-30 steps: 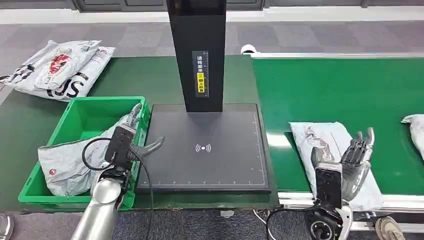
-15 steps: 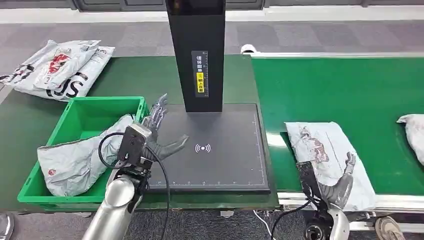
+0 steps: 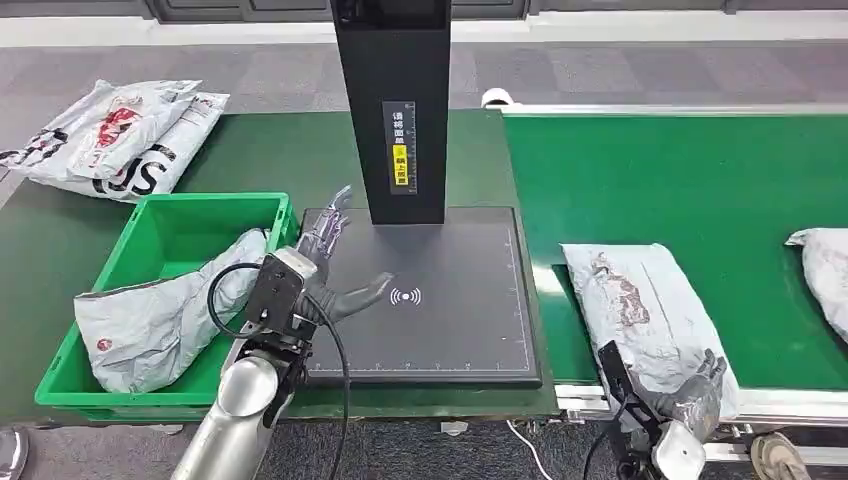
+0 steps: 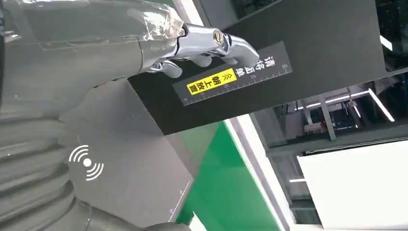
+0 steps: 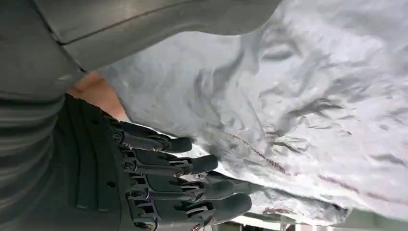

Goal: Moved the parcel from conveyor to table for the left to box.

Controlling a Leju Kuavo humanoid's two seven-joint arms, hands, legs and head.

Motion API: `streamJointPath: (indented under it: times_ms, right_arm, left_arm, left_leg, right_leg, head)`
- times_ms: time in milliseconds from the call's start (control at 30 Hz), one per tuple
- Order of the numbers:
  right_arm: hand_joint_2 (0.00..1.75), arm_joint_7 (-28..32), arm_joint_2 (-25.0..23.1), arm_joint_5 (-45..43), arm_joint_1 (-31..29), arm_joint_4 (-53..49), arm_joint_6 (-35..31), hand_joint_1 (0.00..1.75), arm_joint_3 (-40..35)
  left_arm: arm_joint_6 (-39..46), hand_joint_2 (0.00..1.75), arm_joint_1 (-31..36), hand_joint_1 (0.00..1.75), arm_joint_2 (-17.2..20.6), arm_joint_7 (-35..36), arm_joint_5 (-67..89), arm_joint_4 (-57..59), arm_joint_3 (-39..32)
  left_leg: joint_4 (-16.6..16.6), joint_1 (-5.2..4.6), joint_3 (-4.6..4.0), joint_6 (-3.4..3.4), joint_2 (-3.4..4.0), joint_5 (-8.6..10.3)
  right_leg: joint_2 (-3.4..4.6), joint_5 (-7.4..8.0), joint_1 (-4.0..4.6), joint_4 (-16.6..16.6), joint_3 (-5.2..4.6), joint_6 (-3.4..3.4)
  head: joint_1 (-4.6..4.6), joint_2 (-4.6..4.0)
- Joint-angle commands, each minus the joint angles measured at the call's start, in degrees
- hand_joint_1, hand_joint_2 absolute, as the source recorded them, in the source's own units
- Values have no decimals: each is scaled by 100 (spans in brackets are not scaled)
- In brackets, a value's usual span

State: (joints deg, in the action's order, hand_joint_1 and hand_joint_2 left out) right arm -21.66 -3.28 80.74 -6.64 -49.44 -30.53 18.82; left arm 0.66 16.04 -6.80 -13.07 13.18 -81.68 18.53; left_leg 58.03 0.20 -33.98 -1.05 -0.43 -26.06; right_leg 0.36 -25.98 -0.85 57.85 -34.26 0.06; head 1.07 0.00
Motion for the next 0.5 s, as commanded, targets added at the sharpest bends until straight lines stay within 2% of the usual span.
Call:
streamJointPath:
  times_ms: [33, 500]
  right_arm:
    - [175, -130, 191, 241, -574, 1094, 121, 175, 283]
    - [175, -13, 120, 261, -635, 1058, 47, 175, 301]
  left_arm:
    - [-12, 175, 72, 0, 109, 30, 36, 110, 233]
    - [-9, 175, 70, 0, 124, 18, 61, 73, 213]
  left_leg:
    - [-14, 5, 20, 0, 5, 1]
    - [-10, 3, 15, 1, 0, 0]
  right_leg:
    - [-3, 4, 6, -22, 24, 2]
    - [-6, 0, 4, -13, 19, -2]
  head:
    - [0, 0]
    - [0, -2]
